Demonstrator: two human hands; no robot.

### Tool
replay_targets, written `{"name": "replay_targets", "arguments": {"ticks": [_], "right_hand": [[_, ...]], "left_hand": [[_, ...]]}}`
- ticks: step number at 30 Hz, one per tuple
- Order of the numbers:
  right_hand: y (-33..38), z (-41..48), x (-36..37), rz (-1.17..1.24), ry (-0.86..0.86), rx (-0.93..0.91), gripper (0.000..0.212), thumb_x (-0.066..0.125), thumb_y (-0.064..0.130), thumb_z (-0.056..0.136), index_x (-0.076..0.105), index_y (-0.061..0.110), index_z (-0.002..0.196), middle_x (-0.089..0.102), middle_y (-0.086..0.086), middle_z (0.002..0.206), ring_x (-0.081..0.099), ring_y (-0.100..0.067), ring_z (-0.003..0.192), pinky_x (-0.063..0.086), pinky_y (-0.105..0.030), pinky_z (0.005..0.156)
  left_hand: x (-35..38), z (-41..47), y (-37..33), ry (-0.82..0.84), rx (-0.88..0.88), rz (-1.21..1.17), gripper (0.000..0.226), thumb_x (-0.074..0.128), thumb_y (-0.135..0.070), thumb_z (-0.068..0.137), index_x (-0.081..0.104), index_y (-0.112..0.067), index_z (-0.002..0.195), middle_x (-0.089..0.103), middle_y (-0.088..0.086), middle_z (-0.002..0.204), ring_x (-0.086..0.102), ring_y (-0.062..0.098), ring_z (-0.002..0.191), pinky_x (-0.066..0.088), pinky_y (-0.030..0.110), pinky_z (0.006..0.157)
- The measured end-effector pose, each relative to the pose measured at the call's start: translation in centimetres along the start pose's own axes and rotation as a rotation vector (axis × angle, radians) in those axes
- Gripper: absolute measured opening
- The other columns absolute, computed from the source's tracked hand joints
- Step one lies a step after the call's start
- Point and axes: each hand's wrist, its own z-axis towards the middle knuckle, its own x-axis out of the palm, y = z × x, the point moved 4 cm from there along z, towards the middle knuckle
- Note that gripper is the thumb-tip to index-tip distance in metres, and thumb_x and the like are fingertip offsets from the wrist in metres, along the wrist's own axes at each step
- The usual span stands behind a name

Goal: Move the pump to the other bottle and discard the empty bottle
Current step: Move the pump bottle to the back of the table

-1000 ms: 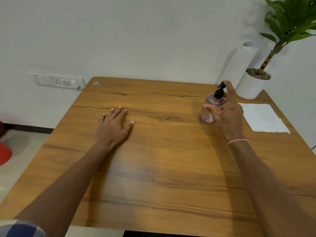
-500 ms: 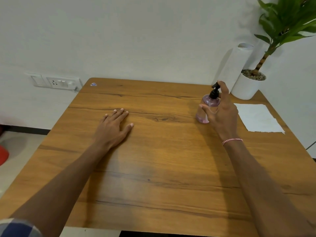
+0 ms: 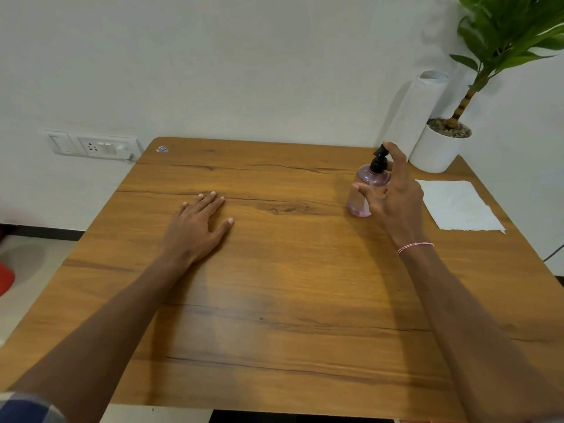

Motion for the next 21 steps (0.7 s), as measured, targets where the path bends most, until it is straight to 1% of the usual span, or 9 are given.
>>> {"name": "replay_targets", "arguments": {"ticks": [3, 5, 8, 13, 16, 21], "right_hand": [[0.06, 0.16, -0.13, 0.001, -0.004, 0.005, 0.085, 0.084, 0.042, 0.088, 0.037, 0.025, 0.156, 0.070, -0.013, 0.134, 0.073, -0.029, 0.102, 0.049, -0.027, 0.086], [0.04, 0.21, -0.12, -0.001, -0.010, 0.007, 0.083, 0.085, 0.044, 0.087, 0.039, 0.027, 0.154, 0.071, -0.011, 0.131, 0.073, -0.027, 0.099, 0.049, -0.026, 0.083], [-0.04, 0.15, 0.01, -0.016, -0.021, 0.016, 0.085, 0.085, 0.045, 0.086, 0.037, 0.030, 0.154, 0.071, -0.010, 0.129, 0.072, -0.026, 0.093, 0.052, -0.027, 0.081], [0.02, 0.00, 0.05, -0.025, -0.025, 0.014, 0.094, 0.087, 0.039, 0.085, 0.031, 0.030, 0.160, 0.070, -0.012, 0.134, 0.071, -0.028, 0.103, 0.052, -0.029, 0.086], [0.07, 0.11, 0.05, -0.022, -0.022, 0.023, 0.093, 0.087, 0.041, 0.085, 0.032, 0.031, 0.159, 0.069, -0.012, 0.135, 0.072, -0.030, 0.102, 0.053, -0.029, 0.086], [0.17, 0.05, -0.02, -0.011, -0.029, 0.025, 0.092, 0.087, 0.040, 0.086, 0.031, 0.031, 0.158, 0.070, -0.013, 0.133, 0.072, -0.030, 0.099, 0.053, -0.031, 0.085]], "left_hand": [[-0.08, -0.04, -0.05, 0.003, 0.003, -0.016, 0.086, 0.024, -0.075, 0.091, 0.036, -0.027, 0.162, 0.030, -0.001, 0.171, 0.022, 0.018, 0.161, 0.015, 0.045, 0.130], [-0.16, -0.05, -0.16, -0.001, 0.004, -0.021, 0.088, 0.023, -0.076, 0.090, 0.037, -0.026, 0.162, 0.031, 0.000, 0.171, 0.022, 0.018, 0.160, 0.015, 0.045, 0.130], [-0.17, -0.04, -0.14, -0.004, 0.003, -0.023, 0.088, 0.023, -0.076, 0.090, 0.037, -0.026, 0.161, 0.031, 0.000, 0.171, 0.023, 0.018, 0.160, 0.015, 0.045, 0.130], [-0.07, -0.12, -0.06, 0.003, 0.014, -0.022, 0.086, 0.024, -0.076, 0.092, 0.035, -0.027, 0.162, 0.030, -0.001, 0.171, 0.022, 0.018, 0.160, 0.015, 0.045, 0.130], [-0.16, -0.14, -0.16, -0.003, 0.010, -0.023, 0.088, 0.023, -0.076, 0.091, 0.036, -0.026, 0.162, 0.031, 0.000, 0.171, 0.023, 0.019, 0.160, 0.015, 0.045, 0.130], [-0.19, -0.06, -0.22, -0.010, 0.007, -0.021, 0.089, 0.023, -0.076, 0.090, 0.038, -0.025, 0.161, 0.032, 0.000, 0.171, 0.024, 0.019, 0.160, 0.016, 0.045, 0.129]]}}
